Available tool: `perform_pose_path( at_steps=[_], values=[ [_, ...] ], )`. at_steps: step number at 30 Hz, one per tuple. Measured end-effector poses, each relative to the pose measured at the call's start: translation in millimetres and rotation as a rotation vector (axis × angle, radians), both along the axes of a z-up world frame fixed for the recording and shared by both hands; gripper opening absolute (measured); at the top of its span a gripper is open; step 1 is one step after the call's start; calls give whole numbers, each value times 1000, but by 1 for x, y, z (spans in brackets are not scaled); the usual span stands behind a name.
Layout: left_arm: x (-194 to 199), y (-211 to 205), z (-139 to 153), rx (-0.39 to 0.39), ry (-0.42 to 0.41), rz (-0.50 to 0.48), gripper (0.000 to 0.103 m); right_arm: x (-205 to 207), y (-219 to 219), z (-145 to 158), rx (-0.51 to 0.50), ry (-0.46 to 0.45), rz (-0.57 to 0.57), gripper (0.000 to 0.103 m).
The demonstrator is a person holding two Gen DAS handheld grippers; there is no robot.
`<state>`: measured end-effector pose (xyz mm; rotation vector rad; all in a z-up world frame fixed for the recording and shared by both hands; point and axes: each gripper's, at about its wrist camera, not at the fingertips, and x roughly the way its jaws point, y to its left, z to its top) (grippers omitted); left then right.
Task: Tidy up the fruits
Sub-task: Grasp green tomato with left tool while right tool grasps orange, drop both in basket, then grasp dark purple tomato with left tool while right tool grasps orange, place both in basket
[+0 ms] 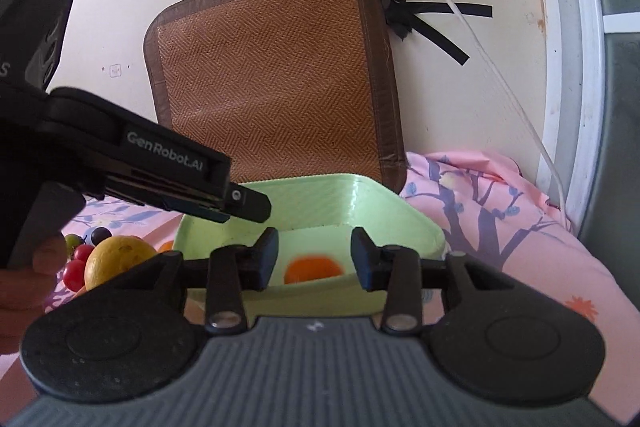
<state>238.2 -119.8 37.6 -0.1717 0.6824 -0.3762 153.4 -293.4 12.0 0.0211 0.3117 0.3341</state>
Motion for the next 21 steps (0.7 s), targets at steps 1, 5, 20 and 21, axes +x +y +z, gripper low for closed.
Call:
perform_pose_path(
  at_steps=[1, 5, 20, 21],
  values=[
    [-1, 0, 0, 3, -1, 7, 49, -2, -3, 0, 14, -9, -3, 48],
    [-24, 16, 22, -35, -55, 39, 49, -10, -15, 4, 60, -72, -31, 48],
    [-209, 187, 12, 64, -64, 446, 57, -56, -2, 13, 91, -150, -65, 48],
    [-213, 189, 7, 66, -59, 436, 57, -65, 4, 12, 99, -131, -38, 48]
  ],
)
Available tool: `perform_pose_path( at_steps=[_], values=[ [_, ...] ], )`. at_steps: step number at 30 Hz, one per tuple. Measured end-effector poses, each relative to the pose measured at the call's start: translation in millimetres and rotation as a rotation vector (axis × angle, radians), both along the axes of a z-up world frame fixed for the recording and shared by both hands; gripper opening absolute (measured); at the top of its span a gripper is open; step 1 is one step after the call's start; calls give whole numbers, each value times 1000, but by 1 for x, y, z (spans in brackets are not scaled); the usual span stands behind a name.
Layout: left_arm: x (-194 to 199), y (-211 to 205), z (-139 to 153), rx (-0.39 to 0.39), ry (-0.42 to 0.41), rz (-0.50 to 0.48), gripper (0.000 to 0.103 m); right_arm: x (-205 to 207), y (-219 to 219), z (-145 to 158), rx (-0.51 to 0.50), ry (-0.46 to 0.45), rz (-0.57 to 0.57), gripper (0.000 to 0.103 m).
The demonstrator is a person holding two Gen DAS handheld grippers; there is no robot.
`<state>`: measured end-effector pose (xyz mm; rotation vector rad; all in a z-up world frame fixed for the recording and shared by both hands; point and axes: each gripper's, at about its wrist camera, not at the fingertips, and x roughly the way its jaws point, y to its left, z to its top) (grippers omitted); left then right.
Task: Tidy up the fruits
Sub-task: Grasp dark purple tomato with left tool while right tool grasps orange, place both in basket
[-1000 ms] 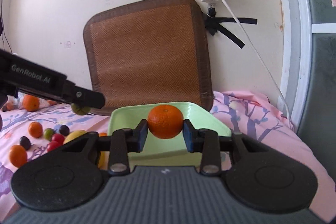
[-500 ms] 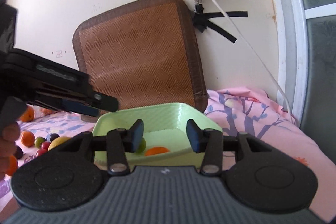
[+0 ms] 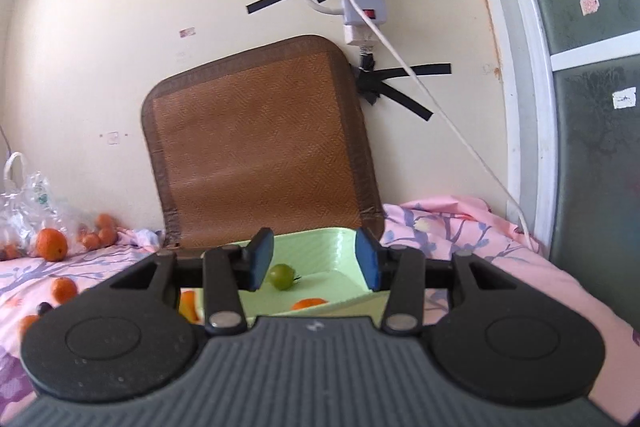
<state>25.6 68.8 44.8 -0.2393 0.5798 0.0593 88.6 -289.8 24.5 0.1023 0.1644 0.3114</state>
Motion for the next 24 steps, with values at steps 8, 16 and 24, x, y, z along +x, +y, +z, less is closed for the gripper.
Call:
perform_pose_path(
  at_steps=[8, 16, 24],
  values=[
    [3, -24, -19, -14, -2, -162, 57, -37, 60, -19, 44, 215, 189, 48],
    [2, -4, -19, -88, -41, -206, 55, -41, 140, -11, -142, 236, 423, 48],
    [72, 22, -28, -149, 88, -225, 53, -6, 187, -27, -210, 334, 440, 52]
  ],
)
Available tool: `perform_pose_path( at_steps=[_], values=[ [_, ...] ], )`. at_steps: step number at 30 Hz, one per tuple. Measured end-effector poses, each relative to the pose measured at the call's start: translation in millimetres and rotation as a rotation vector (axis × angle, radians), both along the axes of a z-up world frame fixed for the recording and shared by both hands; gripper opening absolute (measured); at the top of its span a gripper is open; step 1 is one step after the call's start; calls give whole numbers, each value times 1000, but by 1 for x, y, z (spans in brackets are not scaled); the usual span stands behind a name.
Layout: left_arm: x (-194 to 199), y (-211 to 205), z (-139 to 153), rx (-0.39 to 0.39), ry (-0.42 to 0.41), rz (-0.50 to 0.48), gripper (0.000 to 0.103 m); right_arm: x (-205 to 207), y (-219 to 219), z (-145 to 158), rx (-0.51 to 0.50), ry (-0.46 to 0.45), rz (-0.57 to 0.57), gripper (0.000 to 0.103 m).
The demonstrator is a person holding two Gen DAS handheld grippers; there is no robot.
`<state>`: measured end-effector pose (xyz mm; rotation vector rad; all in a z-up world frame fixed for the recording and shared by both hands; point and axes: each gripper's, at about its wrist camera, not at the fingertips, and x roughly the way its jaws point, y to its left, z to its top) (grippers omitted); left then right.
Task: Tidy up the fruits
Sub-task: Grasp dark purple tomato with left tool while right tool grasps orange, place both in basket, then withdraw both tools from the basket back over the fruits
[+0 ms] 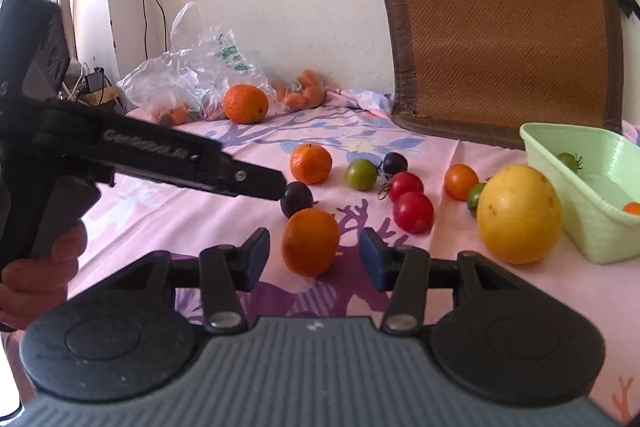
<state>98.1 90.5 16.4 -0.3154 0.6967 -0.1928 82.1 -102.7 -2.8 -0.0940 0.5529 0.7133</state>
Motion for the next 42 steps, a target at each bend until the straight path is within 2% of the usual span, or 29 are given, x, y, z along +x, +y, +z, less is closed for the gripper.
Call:
perform_pose_path(
  at_steps=[1, 3, 4, 6, 10, 14, 17, 21, 23, 25, 30, 31, 32, 34, 38, 42],
  values=[
    [10, -1, -4, -1, 21, -3, 52, 4, 2, -4, -10, 27, -2, 49],
    [25, -4, -15, 4, 49, -11, 42, 5, -1, -5, 1, 48, 4, 34],
    [26, -6, -17, 27, 25, -3, 41, 3, -4, -5, 1, 41, -1, 33],
    [26, -10, -19, 54, 13, -7, 28, -2, -12, -4, -7, 11, -20, 33],
    [13, -19, -17, 21, 6, -25, 28, -13, -42, -4, 20, -51, -71, 33],
    [11, -36, -2, -68, -7, -75, 28, -13, -86, 3, 82, -138, -187, 33],
    [27, -60, 22, -118, -42, -149, 28, -5, -123, 17, 113, -238, -316, 33],
    [68, -104, 47, -152, -64, -228, 28, 28, -159, 25, 112, -272, -440, 33],
    [94, -129, 50, -148, -73, -251, 28, 47, -164, 20, 85, -245, -451, 33],
    [119, -148, 45, -139, -46, -258, 28, 58, -162, 13, 54, -230, -437, 33],
    [152, -170, 26, -126, 21, -240, 28, 62, -163, 7, 86, -215, -402, 35],
    [154, -172, 23, -124, 28, -239, 28, 62, -166, 8, 106, -212, -403, 45],
    [154, -174, 21, -113, 29, -234, 30, 62, -168, 8, 124, -202, -404, 51],
    [153, -177, 19, -84, 21, -225, 38, 63, -174, 9, 164, -187, -400, 52],
    [146, -174, 25, -101, 4, -204, 38, 59, -182, 13, 196, -220, -429, 52],
    [101, -151, 52, -109, -105, -156, 38, 55, -189, 16, 215, -267, -487, 52]
  ],
)
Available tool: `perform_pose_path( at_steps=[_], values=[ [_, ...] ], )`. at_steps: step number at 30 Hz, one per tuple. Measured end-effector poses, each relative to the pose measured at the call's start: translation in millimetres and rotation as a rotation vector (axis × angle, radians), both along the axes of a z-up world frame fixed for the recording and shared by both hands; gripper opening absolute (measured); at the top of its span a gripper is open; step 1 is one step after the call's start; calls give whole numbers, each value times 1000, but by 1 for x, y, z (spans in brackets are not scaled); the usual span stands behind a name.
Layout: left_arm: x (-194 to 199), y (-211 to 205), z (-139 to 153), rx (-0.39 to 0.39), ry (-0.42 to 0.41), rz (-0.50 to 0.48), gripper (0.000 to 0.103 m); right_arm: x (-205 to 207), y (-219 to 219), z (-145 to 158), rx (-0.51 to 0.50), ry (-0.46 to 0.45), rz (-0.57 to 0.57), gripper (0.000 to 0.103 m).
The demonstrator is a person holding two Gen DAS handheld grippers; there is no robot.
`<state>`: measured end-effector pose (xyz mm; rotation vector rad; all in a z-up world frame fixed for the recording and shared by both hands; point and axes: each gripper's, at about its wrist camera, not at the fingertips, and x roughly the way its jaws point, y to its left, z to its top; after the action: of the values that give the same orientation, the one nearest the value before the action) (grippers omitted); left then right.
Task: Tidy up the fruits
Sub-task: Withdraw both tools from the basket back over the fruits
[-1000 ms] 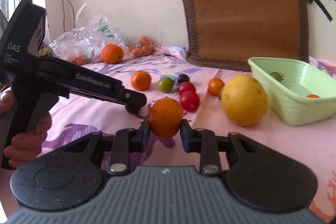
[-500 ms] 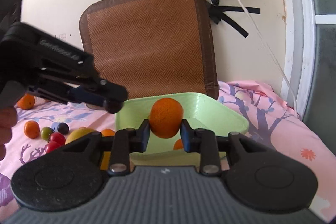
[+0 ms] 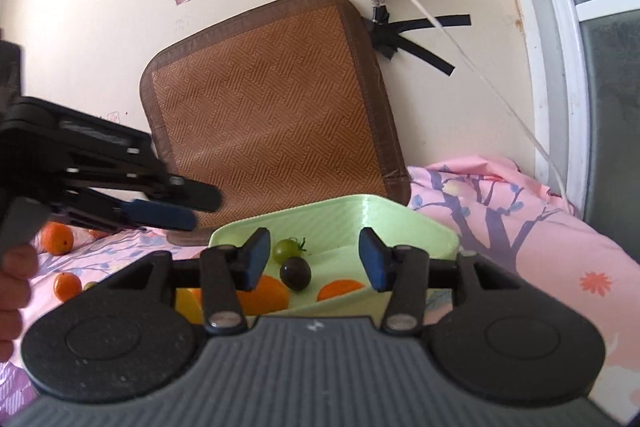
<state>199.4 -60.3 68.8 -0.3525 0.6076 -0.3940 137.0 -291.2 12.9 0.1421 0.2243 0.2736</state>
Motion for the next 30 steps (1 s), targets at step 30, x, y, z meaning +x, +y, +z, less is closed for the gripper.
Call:
perform_pose_path(
  at_steps=[30],
  values=[
    [-154, 48, -65, 457, -71, 201, 41, -89, 43, -21, 45, 152, 13, 52]
  ],
)
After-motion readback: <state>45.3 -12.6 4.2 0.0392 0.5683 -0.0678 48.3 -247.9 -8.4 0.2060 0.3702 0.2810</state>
